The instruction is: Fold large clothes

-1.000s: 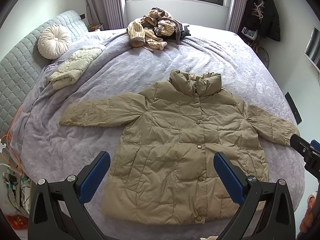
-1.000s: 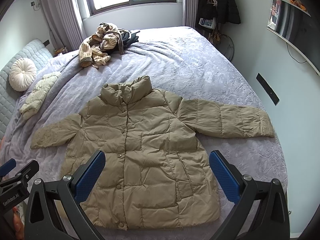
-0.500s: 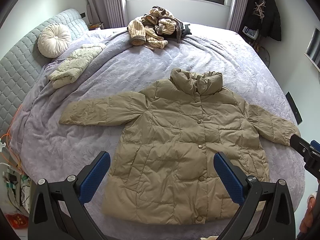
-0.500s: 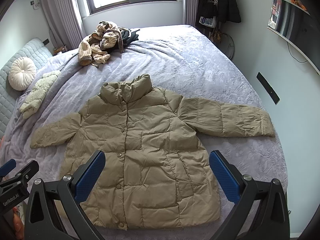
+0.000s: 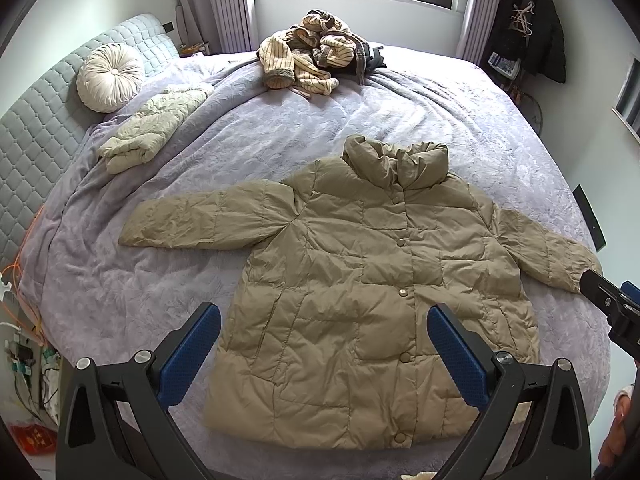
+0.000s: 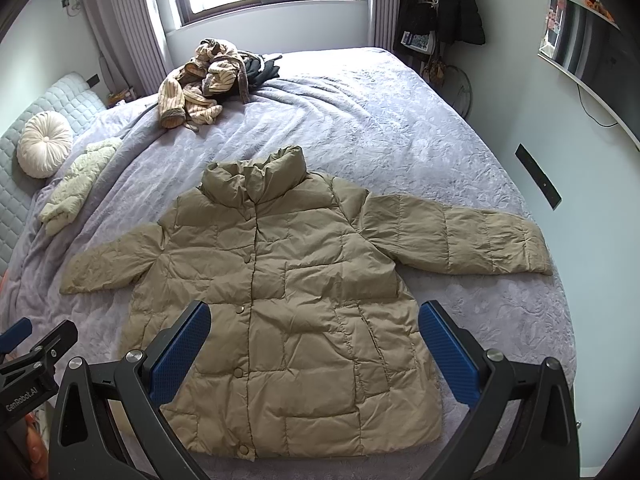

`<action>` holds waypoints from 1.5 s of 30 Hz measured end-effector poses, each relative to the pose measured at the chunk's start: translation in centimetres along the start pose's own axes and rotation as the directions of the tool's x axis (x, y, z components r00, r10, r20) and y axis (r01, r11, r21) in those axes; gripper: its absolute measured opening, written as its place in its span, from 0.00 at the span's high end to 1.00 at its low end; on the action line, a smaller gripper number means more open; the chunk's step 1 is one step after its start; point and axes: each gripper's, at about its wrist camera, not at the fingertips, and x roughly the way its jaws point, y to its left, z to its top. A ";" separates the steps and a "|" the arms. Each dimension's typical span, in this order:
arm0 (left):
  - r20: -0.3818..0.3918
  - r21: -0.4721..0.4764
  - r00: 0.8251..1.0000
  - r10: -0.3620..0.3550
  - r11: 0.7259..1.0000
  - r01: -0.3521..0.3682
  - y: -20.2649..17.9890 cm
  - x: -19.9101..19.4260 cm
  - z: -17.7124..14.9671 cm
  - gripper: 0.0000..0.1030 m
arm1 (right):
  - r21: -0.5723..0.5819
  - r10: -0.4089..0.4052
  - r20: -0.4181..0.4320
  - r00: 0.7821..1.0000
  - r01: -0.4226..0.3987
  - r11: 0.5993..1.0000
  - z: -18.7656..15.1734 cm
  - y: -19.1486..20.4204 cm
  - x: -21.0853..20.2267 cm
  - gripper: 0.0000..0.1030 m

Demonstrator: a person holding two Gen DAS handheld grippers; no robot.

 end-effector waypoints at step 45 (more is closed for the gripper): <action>-0.006 -0.003 1.000 -0.003 1.000 0.003 0.7 0.1 -0.6 0.00 | -0.001 -0.004 -0.009 1.000 0.004 1.000 0.1 0.6 0.3 0.00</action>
